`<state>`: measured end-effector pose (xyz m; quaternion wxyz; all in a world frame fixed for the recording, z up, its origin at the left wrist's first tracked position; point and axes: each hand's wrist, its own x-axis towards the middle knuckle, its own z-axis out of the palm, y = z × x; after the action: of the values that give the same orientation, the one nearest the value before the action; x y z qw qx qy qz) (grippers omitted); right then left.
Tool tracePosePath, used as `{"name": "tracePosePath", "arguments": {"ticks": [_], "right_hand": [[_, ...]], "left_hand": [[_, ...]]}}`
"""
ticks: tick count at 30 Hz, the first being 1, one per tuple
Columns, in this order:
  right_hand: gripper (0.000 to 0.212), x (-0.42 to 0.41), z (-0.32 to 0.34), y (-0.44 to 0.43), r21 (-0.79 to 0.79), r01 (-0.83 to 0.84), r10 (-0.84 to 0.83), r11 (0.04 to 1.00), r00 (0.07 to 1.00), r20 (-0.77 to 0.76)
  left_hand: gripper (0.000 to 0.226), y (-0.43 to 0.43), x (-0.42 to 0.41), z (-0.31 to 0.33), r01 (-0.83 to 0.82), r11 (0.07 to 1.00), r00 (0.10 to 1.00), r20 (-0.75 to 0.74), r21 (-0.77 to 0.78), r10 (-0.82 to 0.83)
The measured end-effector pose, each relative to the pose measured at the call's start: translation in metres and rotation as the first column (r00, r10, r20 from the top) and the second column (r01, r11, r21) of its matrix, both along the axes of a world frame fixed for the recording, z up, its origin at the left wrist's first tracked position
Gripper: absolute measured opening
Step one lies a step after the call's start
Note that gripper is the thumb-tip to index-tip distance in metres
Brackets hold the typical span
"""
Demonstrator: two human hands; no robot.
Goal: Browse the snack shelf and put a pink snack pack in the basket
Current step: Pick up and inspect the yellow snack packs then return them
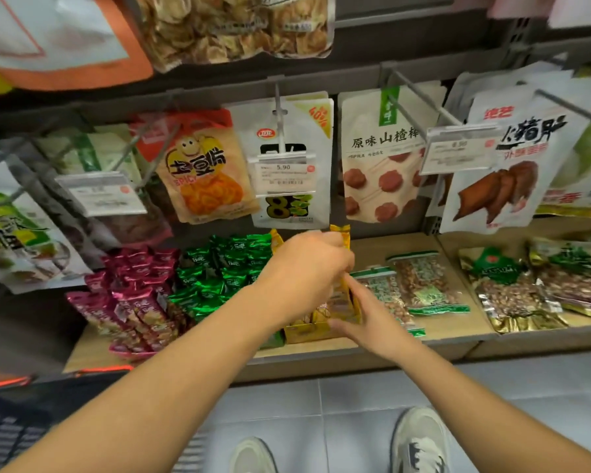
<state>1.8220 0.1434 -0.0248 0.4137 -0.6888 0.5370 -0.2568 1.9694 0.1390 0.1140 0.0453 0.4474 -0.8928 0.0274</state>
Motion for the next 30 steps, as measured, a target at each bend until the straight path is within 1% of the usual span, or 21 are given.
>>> {"name": "tracePosePath", "arguments": {"ticks": [1, 2, 3, 4, 5, 6, 8, 9, 10, 11, 12, 13, 14, 16, 18, 21, 23, 24, 26, 27, 30], "right_hand": [[0.059, 0.001, 0.015, -0.001, -0.019, -0.021, 0.021, 1.000, 1.000, 0.014], [0.042, 0.001, 0.033, -0.001, -0.040, -0.060, 0.059, 0.997, 0.998, -0.022], [0.033, 0.000, 0.052, 0.000, -0.062, -0.126, 0.120, 0.990, 0.989, -0.086], [0.028, -0.004, 0.070, 0.002, -0.073, -0.208, 0.195, 0.975, 0.968, -0.156], [0.025, -0.008, 0.087, 0.004, -0.061, -0.295, 0.275, 0.953, 0.935, -0.225], [0.025, -0.012, 0.104, 0.008, -0.037, -0.374, 0.347, 0.927, 0.890, -0.297], [0.025, -0.022, 0.132, 0.019, 0.032, -0.462, 0.439, 0.887, 0.818, -0.372], [0.024, -0.028, 0.143, 0.024, 0.057, -0.476, 0.462, 0.878, 0.808, -0.366], [0.024, -0.032, 0.153, 0.030, 0.068, -0.480, 0.473, 0.875, 0.815, -0.335], [0.024, -0.037, 0.160, 0.037, 0.069, -0.474, 0.473, 0.878, 0.836, -0.276], [0.023, -0.040, 0.165, 0.043, 0.068, -0.462, 0.466, 0.884, 0.861, -0.204], [0.022, -0.042, 0.168, 0.049, 0.065, -0.453, 0.458, 0.889, 0.877, -0.147], [0.023, -0.042, 0.170, 0.053, 0.063, -0.450, 0.455, 0.891, 0.883, -0.114], [0.029, -0.039, 0.172, 0.058, 0.077, -0.452, 0.458, 0.889, 0.885, -0.089], [0.036, -0.036, 0.176, 0.059, 0.086, -0.437, 0.444, 0.895, 0.892, -0.085], [0.041, -0.036, 0.187, 0.057, 0.073, -0.415, 0.421, 0.907, 0.894, -0.153], [0.043, -0.037, 0.192, 0.054, 0.061, -0.401, 0.404, 0.914, 0.887, -0.221], [0.044, -0.037, 0.194, 0.053, 0.051, -0.397, 0.397, 0.916, 0.882, -0.253], [0.043, -0.036, 0.195, 0.053, 0.024, -0.388, 0.378, 0.921, 0.880, -0.286], [0.041, -0.035, 0.195, 0.054, 0.011, -0.380, 0.367, 0.925, 0.885, -0.288], [0.036, -0.033, 0.189, 0.058, -0.017, -0.363, 0.341, 0.932, 0.890, -0.302]], "left_hand": [[0.025, 0.012, 0.001, 0.012, 0.039, 0.998, 0.996, -0.083, -0.051, -0.043], [0.022, 0.024, 0.005, 0.022, 0.070, 0.993, 0.981, -0.172, -0.098, -0.086], [0.018, 0.035, 0.011, 0.033, 0.080, 0.990, 0.957, -0.268, -0.115, -0.109], [0.013, 0.047, 0.020, 0.041, 0.063, 0.995, 0.916, -0.391, -0.081, -0.090], [0.010, 0.058, 0.030, 0.049, 0.031, 0.999, 0.850, -0.526, 0.013, -0.019], [0.011, 0.068, 0.039, 0.055, 0.012, 0.990, 0.760, -0.645, 0.143, 0.084], [0.016, 0.079, 0.053, 0.063, 0.046, 0.939, 0.536, -0.802, 0.342, 0.265], [0.015, 0.081, 0.060, 0.065, 0.059, 0.925, 0.438, -0.843, 0.375, 0.313], [0.014, 0.082, 0.066, 0.065, 0.055, 0.923, 0.364, -0.869, 0.380, 0.336], [0.014, 0.082, 0.073, 0.066, 0.047, 0.926, 0.318, -0.885, 0.374, 0.341], [0.015, 0.083, 0.078, 0.067, 0.044, 0.929, 0.306, -0.891, 0.367, 0.337], [0.019, 0.084, 0.084, 0.067, 0.044, 0.932, 0.324, -0.887, 0.360, 0.328], [0.026, 0.084, 0.088, 0.066, 0.035, 0.934, 0.373, -0.872, 0.354, 0.317], [0.036, 0.083, 0.093, 0.063, -0.026, 0.945, 0.498, -0.815, 0.326, 0.295], [0.037, 0.080, 0.098, 0.061, -0.090, 0.950, 0.559, -0.774, 0.299, 0.297], [0.029, 0.076, 0.104, 0.058, -0.112, 0.944, 0.563, -0.763, 0.310, 0.317], [0.016, 0.076, 0.105, 0.056, -0.063, 0.946, 0.573, -0.764, 0.319, 0.296], [0.011, 0.076, 0.104, 0.055, -0.024, 0.941, 0.561, -0.775, 0.337, 0.291], [0.021, 0.076, 0.103, 0.054, 0.031, 0.934, 0.530, -0.798, 0.355, 0.285], [0.025, 0.076, 0.103, 0.053, 0.031, 0.940, 0.542, -0.796, 0.341, 0.271], [0.030, 0.077, 0.101, 0.052, -0.024, 0.976, 0.651, -0.737, 0.215, 0.179]]}}
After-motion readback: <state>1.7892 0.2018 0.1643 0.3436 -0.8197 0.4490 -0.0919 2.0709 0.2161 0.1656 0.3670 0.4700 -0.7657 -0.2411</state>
